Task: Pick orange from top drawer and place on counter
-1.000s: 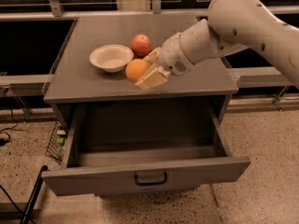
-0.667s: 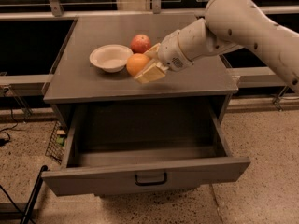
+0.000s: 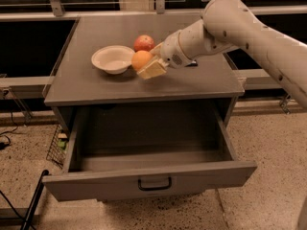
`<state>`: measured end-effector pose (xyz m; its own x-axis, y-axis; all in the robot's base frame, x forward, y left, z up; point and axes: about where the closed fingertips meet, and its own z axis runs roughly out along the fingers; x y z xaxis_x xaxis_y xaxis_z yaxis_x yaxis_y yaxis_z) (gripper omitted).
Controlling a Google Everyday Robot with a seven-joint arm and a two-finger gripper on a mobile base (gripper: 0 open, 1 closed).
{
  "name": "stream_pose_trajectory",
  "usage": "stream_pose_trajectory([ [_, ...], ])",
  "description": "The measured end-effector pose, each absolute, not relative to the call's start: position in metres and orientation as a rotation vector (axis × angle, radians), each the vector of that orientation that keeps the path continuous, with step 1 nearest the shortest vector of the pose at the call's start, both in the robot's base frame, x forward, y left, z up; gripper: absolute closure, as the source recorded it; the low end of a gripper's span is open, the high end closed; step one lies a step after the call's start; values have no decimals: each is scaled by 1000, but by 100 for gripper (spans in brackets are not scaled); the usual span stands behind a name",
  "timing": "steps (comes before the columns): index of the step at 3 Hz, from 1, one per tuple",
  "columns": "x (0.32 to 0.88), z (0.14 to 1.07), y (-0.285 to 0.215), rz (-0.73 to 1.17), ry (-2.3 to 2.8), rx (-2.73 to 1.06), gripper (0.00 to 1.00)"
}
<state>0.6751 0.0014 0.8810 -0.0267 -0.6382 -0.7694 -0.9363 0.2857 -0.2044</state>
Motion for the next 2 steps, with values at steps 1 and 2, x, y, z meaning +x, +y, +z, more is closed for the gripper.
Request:
stream_pose_trajectory([
  [1, 688, 869, -2, 493, 1831, -1370, 100],
  [2, 695, 858, -8, 519, 1903, -1304, 100],
])
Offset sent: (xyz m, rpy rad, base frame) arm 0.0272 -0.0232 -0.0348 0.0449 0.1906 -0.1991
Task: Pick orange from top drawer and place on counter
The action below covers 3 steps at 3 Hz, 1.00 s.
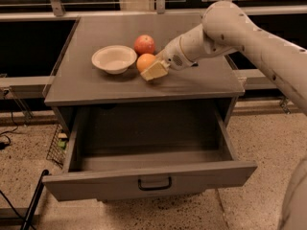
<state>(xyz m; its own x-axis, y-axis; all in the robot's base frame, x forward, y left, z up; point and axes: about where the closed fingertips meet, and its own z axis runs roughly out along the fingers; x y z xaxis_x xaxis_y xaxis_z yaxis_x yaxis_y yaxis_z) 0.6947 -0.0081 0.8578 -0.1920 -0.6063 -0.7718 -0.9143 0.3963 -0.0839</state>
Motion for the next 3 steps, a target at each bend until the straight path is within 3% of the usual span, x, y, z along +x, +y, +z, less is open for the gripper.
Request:
stream_pose_trajectory([
  [3, 701, 836, -17, 541, 2001, -1223, 98],
])
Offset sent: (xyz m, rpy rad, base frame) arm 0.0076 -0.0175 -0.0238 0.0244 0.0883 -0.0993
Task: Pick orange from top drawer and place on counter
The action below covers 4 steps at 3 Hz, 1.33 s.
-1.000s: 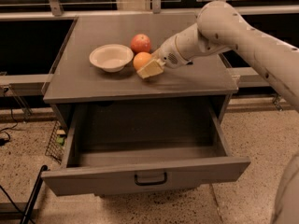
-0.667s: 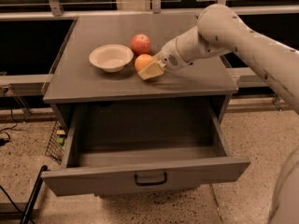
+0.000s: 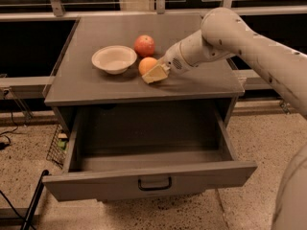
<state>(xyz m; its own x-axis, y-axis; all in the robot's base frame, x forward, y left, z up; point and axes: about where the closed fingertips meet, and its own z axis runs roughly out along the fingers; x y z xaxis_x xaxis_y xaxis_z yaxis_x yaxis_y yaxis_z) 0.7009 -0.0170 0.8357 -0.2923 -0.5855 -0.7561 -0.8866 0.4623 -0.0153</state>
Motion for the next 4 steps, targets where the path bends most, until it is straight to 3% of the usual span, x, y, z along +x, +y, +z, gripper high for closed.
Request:
stream_pose_trajectory([
  [4, 701, 836, -17, 541, 2001, -1223, 5],
])
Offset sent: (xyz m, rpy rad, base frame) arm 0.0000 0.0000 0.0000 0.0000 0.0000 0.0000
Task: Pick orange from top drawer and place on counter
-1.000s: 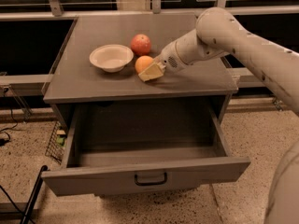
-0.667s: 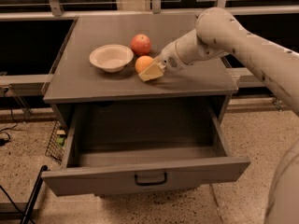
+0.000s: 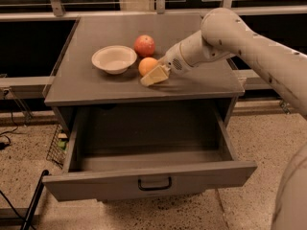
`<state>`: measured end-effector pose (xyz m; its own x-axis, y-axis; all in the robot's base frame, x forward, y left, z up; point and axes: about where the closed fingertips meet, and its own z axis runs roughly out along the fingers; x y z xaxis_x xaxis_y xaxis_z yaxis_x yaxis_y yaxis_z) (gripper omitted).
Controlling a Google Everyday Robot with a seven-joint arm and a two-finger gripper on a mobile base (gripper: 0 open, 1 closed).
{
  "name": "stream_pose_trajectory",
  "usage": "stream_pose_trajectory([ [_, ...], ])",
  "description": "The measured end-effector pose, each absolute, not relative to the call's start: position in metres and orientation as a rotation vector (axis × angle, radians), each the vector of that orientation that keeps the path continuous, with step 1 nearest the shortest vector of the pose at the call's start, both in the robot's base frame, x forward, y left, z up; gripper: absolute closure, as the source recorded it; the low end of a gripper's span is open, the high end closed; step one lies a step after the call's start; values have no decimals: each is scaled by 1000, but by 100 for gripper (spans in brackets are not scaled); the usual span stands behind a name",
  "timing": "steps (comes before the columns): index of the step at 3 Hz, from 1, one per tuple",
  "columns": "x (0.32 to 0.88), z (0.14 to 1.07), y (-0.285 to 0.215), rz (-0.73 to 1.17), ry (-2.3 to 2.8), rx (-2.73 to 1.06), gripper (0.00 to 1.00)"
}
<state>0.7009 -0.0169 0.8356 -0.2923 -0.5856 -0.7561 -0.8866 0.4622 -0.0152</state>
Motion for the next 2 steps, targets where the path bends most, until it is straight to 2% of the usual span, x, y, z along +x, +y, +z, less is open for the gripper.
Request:
stream_pose_trajectory([
  [1, 701, 836, -17, 541, 2001, -1223, 0],
  [2, 701, 836, -17, 541, 2001, -1223, 0],
])
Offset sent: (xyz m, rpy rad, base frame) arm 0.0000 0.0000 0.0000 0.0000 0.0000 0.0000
